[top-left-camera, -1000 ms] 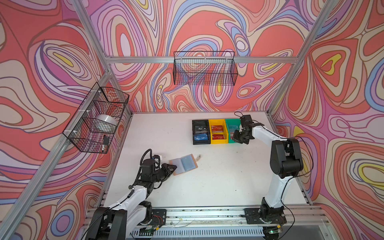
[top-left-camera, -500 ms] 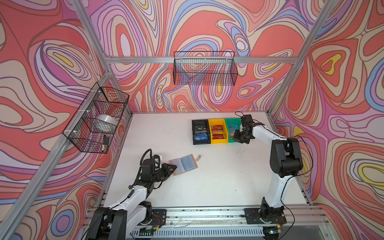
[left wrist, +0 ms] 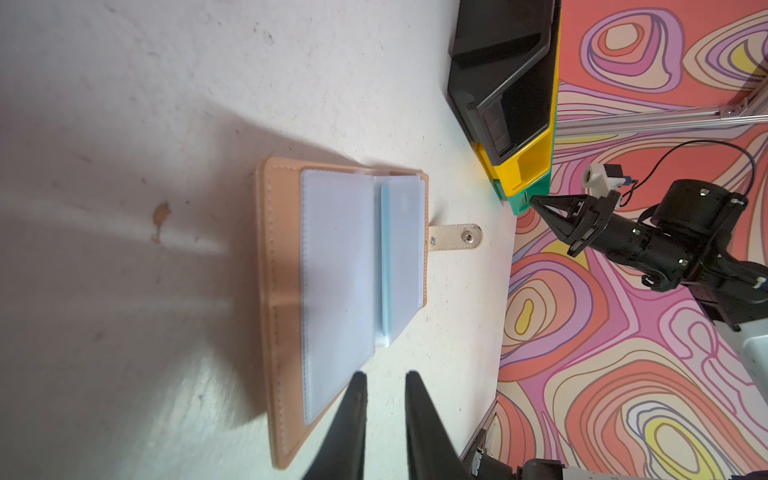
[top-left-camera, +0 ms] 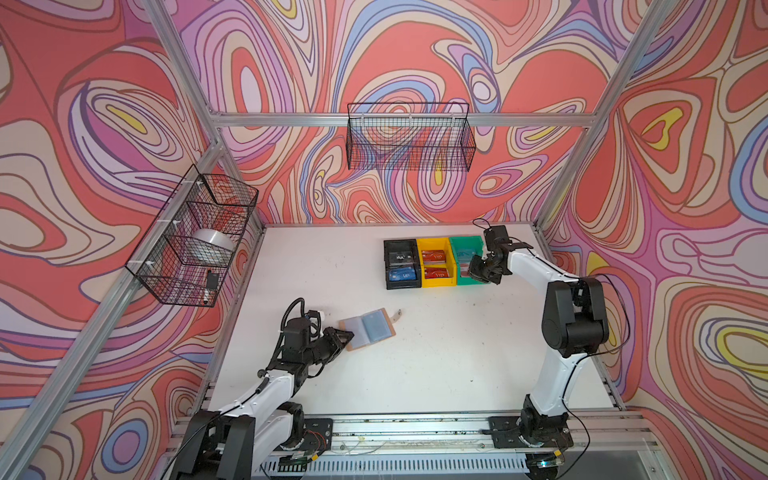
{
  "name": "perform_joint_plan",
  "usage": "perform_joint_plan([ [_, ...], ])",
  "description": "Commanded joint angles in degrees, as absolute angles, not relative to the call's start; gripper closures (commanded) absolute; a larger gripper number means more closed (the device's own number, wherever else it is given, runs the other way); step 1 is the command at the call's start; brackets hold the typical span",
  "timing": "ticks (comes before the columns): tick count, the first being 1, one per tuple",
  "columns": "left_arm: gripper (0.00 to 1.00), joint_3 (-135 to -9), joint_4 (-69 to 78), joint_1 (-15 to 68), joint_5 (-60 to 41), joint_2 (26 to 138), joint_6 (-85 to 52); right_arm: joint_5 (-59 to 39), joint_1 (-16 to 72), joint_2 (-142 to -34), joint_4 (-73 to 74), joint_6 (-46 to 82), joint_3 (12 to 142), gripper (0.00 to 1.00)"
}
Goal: Take the credit cards out of the card holder
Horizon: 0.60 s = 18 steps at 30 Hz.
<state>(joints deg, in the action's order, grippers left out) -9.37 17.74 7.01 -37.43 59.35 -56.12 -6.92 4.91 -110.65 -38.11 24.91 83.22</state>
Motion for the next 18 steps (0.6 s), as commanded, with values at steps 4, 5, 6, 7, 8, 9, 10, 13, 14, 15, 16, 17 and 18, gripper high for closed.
perform_joint_plan([
  [4,0.79,-10.8,18.1,6.6,-37.0,59.7,-55.4,-6.8,4.6,-108.6,-37.4,25.0,84.2,1.0],
  [5,0.79,-10.9,18.2,6.6,-37.1,60.0,-55.4,-6.3,4.5,-109.1,-37.8,24.8,85.0,1.0],
  [6,0.79,-10.9,18.4,6.6,-37.2,60.3,-55.4,-6.1,4.5,-109.8,-38.3,24.6,85.8,1.0],
  [7,0.79,-10.9,18.7,6.6,-37.3,60.5,-55.5,-6.1,4.5,-110.9,-38.9,24.3,87.0,1.0],
  [8,0.79,-10.8,18.9,6.6,-37.5,60.7,-55.5,-5.9,4.5,-112.1,-39.8,24.1,88.3,1.0],
  [9,0.8,-10.8,19.1,6.6,-37.5,60.8,-55.5,-5.9,4.5,-113.3,-40.3,23.9,89.2,1.0],
  [10,0.79,-10.6,19.2,6.6,-37.5,60.8,-55.5,-6.0,4.5,-114.4,-40.5,23.8,90.1,1.0],
  [13,0.79,-10.4,19.1,6.6,-37.2,60.5,-55.6,-6.2,4.5,-116.9,-40.9,23.9,91.7,1.0],
  [14,0.8,-10.4,19.0,6.6,-37.2,60.3,-55.6,-6.1,4.4,-117.6,-41.0,23.8,92.0,1.0],
  [15,0.8,-10.5,18.8,6.6,-37.1,60.2,-55.5,-6.1,4.5,-118.0,-41.0,23.8,92.2,1.0],
  [16,0.79,-10.8,18.5,6.6,-37.1,60.1,-55.4,-6.1,4.4,-118.3,-41.2,23.8,92.3,1.0],
  [17,0.8,-10.9,18.1,6.6,-37.2,60.0,-55.2,-6.1,4.4,-118.5,-41.1,23.8,92.2,1.0],
  [18,0.8,-11.2,17.9,6.6,-37.2,60.1,-55.1,-6.2,4.5,-118.4,-41.1,23.8,91.9,1.0],
])
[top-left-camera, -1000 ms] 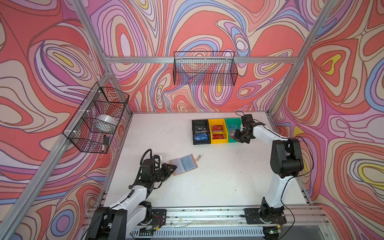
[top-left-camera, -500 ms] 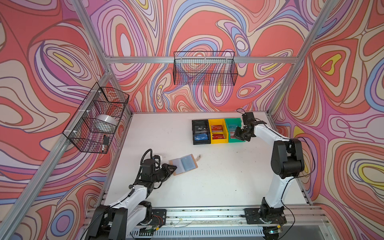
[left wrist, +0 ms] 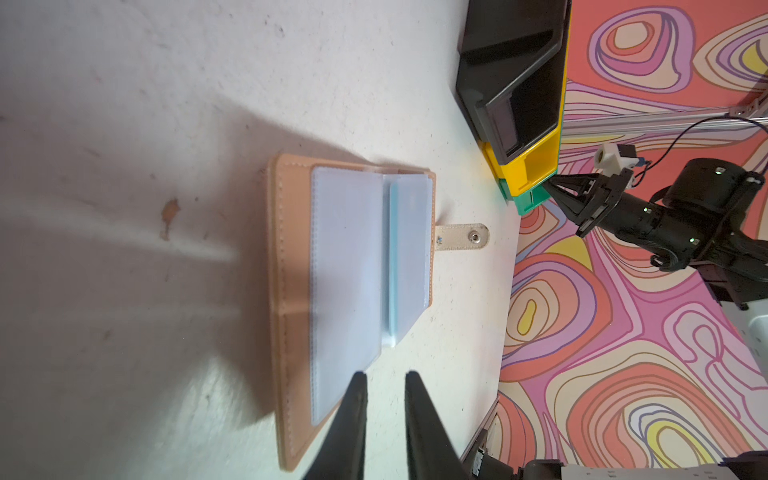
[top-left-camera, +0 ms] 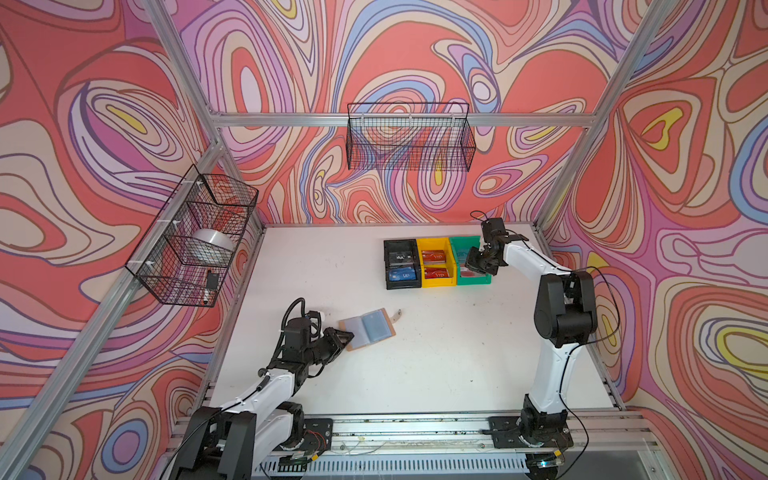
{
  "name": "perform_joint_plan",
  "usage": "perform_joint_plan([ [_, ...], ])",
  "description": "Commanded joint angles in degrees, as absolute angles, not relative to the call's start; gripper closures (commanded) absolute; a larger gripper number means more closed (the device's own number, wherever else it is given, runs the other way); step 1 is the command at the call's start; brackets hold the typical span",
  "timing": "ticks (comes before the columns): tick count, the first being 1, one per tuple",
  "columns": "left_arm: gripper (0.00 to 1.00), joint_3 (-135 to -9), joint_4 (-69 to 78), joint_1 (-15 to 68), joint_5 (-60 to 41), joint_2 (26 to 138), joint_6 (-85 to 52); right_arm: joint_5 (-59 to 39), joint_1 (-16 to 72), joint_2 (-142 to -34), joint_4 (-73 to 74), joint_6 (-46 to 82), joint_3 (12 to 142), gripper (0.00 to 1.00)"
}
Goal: Take the credit cards out of the card holder
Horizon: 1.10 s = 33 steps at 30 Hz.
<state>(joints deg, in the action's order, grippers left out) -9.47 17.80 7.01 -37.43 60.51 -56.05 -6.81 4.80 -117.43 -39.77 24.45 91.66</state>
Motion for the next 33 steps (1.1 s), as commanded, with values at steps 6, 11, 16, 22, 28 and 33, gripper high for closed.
perform_joint_plan([
  [6,0.8,-11.1,18.4,6.6,-37.1,61.0,-55.1,-5.9,4.4,-118.2,-40.3,23.7,90.2,1.0],
  [11,0.8,-11.2,19.1,6.6,-37.4,61.6,-55.4,-5.8,4.4,-120.8,-40.8,23.5,91.0,1.0],
  [16,0.8,-11.1,18.6,6.5,-37.1,61.3,-55.2,-6.0,4.4,-122.3,-40.5,23.6,91.6,1.0],
  [22,0.8,-11.0,18.6,6.6,-37.1,61.5,-55.0,-6.6,4.3,-122.9,-40.5,23.6,92.7,1.0],
  [28,0.79,-11.0,18.7,6.6,-37.1,61.8,-54.9,-7.3,4.3,-118.7,-38.5,23.4,91.3,1.0],
  [33,0.79,-10.8,19.1,6.6,-37.2,62.0,-55.0,-7.6,4.1,-113.5,-37.1,23.0,90.5,1.0],
])
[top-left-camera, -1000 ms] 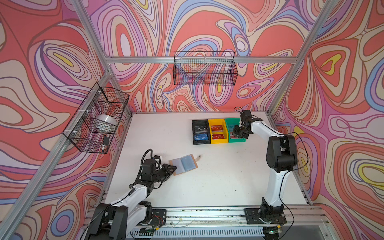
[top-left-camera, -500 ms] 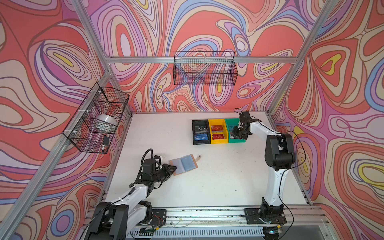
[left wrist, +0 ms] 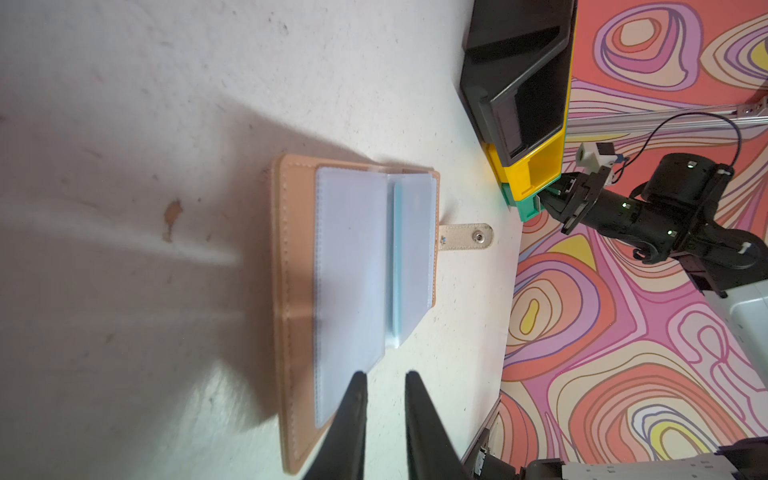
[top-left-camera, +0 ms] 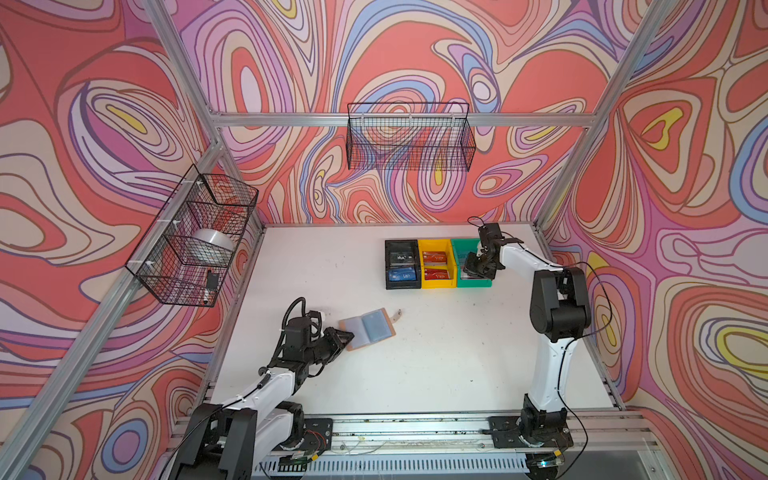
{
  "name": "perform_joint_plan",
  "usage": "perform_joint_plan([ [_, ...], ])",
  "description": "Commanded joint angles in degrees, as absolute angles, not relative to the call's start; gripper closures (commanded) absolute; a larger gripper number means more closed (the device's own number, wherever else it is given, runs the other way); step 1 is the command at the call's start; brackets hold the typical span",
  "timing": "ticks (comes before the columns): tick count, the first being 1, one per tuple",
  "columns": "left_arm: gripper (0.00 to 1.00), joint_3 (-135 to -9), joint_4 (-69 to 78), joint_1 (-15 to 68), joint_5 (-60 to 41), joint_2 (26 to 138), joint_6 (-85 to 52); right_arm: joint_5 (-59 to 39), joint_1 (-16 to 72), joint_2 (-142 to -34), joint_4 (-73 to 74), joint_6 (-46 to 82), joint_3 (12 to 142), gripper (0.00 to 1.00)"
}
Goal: Take the credit cards out of the card holder
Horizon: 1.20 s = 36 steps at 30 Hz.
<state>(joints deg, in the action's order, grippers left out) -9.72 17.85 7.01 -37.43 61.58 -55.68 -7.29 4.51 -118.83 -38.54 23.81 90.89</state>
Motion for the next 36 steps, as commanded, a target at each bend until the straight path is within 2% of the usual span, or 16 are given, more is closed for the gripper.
perform_joint_plan([
  [1,0.79,-10.7,19.2,6.6,-37.1,61.9,-55.0,-7.6,4.1,-112.1,-36.9,22.9,90.1,1.0],
  [8,0.8,-10.5,19.8,6.6,-37.2,62.3,-55.1,-6.5,4.1,-106.6,-39.4,22.6,88.0,1.0],
  [17,0.8,-10.2,22.1,6.6,-38.0,63.8,-55.8,-9.1,4.2,-104.4,-37.3,23.7,78.1,1.0],
  [36,0.8,-10.3,20.5,6.6,-37.6,62.7,-55.5,-7.2,4.1,-109.8,-36.6,23.3,78.7,1.0],
])
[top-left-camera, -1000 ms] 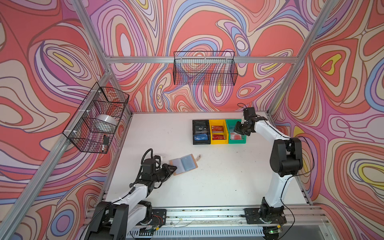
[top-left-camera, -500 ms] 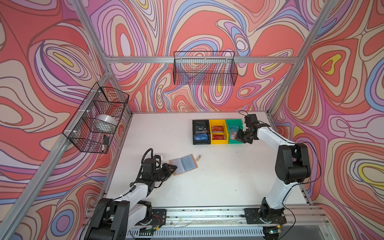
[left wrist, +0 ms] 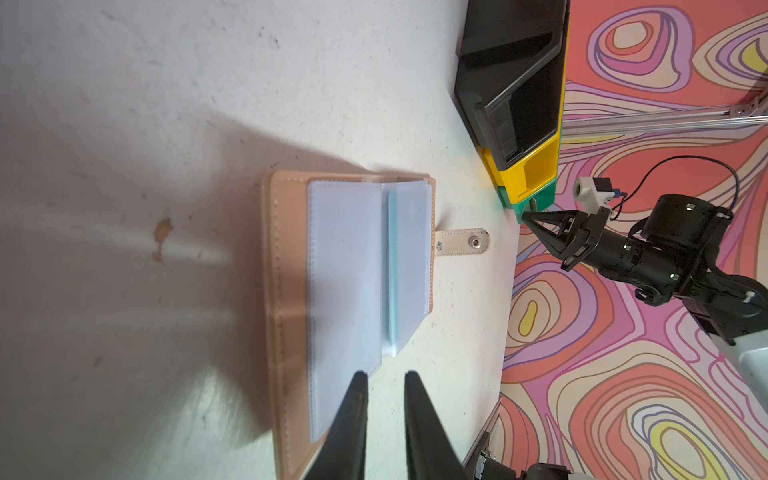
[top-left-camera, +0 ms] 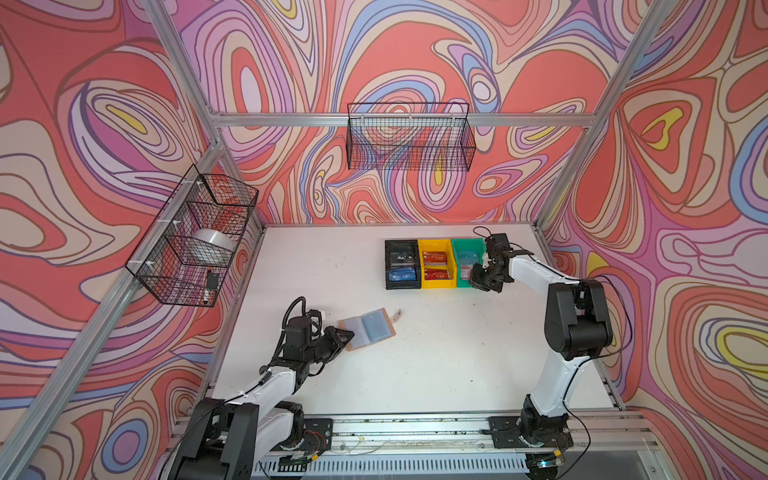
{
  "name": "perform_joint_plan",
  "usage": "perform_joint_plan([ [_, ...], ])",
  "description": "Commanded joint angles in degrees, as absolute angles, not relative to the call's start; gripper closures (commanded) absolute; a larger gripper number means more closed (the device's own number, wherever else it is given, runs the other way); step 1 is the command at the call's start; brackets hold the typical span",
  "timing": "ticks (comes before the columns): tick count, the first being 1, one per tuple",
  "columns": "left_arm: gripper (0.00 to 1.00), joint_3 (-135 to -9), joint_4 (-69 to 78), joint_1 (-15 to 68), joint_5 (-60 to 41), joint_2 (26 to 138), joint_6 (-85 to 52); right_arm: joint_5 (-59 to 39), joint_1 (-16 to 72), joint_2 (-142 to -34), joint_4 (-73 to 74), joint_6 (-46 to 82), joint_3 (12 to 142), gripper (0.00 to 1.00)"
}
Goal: Take the credit cards out of the card holder
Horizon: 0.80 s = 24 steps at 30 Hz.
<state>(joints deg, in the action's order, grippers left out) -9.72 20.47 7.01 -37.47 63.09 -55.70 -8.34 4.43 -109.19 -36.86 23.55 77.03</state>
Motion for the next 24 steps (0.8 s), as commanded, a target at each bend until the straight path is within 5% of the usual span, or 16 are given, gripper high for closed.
perform_joint_plan([
  [1,0.8,-10.3,20.6,6.6,-37.6,62.7,-55.4,-7.1,4.0,-110.0,-36.8,23.1,79.1,1.0],
  [24,0.8,-10.4,20.6,6.5,-37.6,63.0,-55.3,-5.6,3.9,-120.9,-43.6,20.0,98.5,1.0],
])
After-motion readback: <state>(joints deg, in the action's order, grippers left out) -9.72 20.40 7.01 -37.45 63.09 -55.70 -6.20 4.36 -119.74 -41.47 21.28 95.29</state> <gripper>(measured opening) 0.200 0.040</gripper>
